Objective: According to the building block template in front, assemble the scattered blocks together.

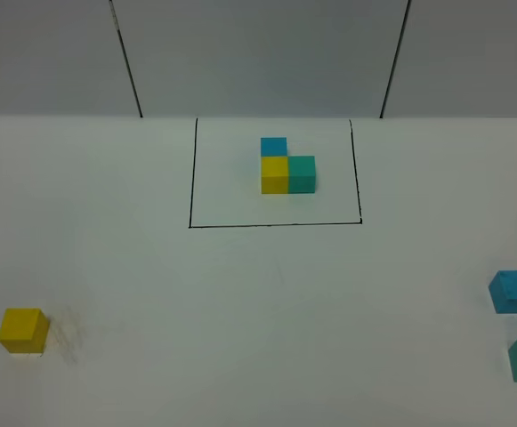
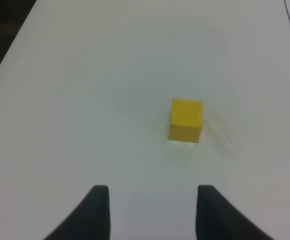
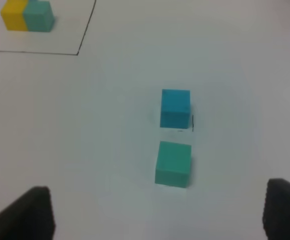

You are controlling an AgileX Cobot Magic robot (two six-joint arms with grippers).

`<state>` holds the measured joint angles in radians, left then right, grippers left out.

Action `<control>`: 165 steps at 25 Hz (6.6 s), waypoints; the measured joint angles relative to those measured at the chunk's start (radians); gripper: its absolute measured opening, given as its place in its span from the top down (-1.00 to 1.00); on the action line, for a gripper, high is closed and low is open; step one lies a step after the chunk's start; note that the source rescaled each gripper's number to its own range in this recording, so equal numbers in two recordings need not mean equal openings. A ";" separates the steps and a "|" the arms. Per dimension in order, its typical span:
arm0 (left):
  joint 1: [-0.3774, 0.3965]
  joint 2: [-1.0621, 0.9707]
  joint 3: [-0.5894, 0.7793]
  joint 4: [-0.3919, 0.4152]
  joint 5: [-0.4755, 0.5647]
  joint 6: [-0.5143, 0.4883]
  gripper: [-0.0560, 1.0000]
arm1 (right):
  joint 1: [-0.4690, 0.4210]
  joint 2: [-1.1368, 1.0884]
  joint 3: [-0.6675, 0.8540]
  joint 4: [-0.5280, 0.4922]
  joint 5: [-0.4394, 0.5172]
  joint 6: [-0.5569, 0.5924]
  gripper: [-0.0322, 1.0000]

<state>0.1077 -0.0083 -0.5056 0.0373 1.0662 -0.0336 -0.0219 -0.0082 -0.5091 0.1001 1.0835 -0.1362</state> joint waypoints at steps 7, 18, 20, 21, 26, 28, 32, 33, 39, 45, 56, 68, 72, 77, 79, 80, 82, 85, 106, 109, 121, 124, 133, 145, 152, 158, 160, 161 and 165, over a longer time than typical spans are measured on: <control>0.000 0.000 0.000 0.000 0.000 -0.001 0.89 | 0.000 0.000 0.000 0.000 0.000 0.000 -0.45; 0.000 0.000 0.000 0.000 0.000 -0.001 0.89 | 0.000 0.000 0.000 0.000 0.000 -0.001 -0.45; 0.000 0.000 0.000 0.000 0.000 -0.001 0.89 | 0.000 0.000 0.000 0.000 0.000 -0.001 -0.45; 0.000 0.000 0.000 0.000 0.000 -0.001 0.89 | 0.000 0.000 0.000 0.000 0.000 -0.001 -0.45; 0.000 0.007 0.000 0.000 0.000 -0.011 0.89 | 0.000 0.000 0.000 0.000 0.000 0.000 -0.45; 0.000 0.043 -0.001 0.000 0.000 -0.024 0.89 | 0.000 0.000 0.000 0.000 0.000 0.000 -0.45; 0.000 0.183 -0.036 -0.007 -0.020 -0.032 0.79 | 0.000 0.000 0.000 0.000 0.000 0.000 -0.45; 0.000 0.221 -0.047 -0.011 -0.030 -0.033 0.73 | 0.000 0.000 0.000 0.000 0.000 0.000 -0.45; 0.000 0.515 -0.157 -0.052 -0.098 -0.034 0.06 | 0.000 0.000 0.000 0.000 0.000 -0.001 -0.45; 0.000 0.813 -0.267 -0.052 -0.114 -0.034 -0.61 | 0.000 0.000 0.000 0.000 0.000 -0.001 -0.45; 0.000 1.259 -0.310 -0.102 -0.291 0.017 -0.73 | 0.000 0.000 0.000 0.000 0.000 0.000 -0.45; 0.000 1.531 -0.310 -0.303 -0.412 0.174 -0.68 | 0.000 0.000 0.000 0.000 0.000 0.000 -0.45; 0.000 1.588 -0.310 -0.303 -0.456 0.177 -0.65 | 0.000 0.000 0.000 0.000 0.000 0.000 -0.45; 0.000 1.650 -0.310 -0.305 -0.492 0.191 -0.62 | 0.000 0.000 0.000 0.000 0.000 0.000 -0.45; 0.000 1.678 -0.310 -0.306 -0.500 0.194 -0.61 | 0.000 0.000 0.000 0.000 0.000 0.000 -0.45; 0.000 1.692 -0.310 -0.306 -0.505 0.194 -0.60 | 0.000 0.000 0.000 0.000 0.000 0.000 -0.45; 0.000 1.715 -0.310 -0.306 -0.513 0.195 -0.59 | 0.000 0.000 0.000 0.000 0.000 0.000 -0.45; 0.000 1.743 -0.311 -0.307 -0.525 0.195 -0.57 | 0.000 0.000 0.000 0.000 0.000 0.000 -0.45; -0.051 1.771 -0.409 -0.307 -0.445 0.466 0.75 | 0.000 0.000 0.000 0.000 0.000 0.000 -0.45; -0.149 1.771 -0.483 -0.307 -0.367 0.683 0.75 | 0.000 0.000 0.000 0.000 0.000 0.000 -0.45; -0.667 1.925 -0.800 -0.177 -0.279 1.009 0.75 | 0.000 0.000 0.000 0.000 0.000 0.000 -0.45; -0.735 2.020 -0.939 -0.117 -0.210 0.982 0.75 | 0.000 0.000 0.000 0.000 0.000 0.000 -0.45; -0.811 2.245 -1.271 -0.103 -0.043 0.964 0.75 | 0.000 0.000 0.000 0.000 0.000 0.000 -0.45; -0.839 2.333 -1.291 -0.099 -0.030 0.970 0.75 | 0.000 0.000 0.000 0.000 0.000 0.000 -0.45; -0.839 2.336 -1.295 -0.099 -0.026 0.961 0.75 | 0.000 0.000 0.000 0.000 0.000 0.000 -0.45; -0.839 2.337 -1.295 -0.088 -0.012 0.946 0.29 | 0.000 0.000 0.000 0.000 0.000 0.000 -0.45; -0.839 2.332 -1.295 -0.064 -0.012 0.920 -0.17 | 0.000 0.000 0.000 0.000 0.000 0.000 -0.45; -0.840 2.325 -1.295 -0.050 -0.012 0.906 -0.35 | 0.000 0.000 0.000 0.000 0.000 0.000 -0.45; -0.841 2.251 -1.300 0.012 -0.001 0.792 -0.95 | 0.000 0.000 0.000 0.000 0.000 0.000 -0.45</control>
<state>-0.7332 2.2423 -1.8055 0.0488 1.0656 0.7581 -0.0219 -0.0082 -0.5091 0.1001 1.0835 -0.1363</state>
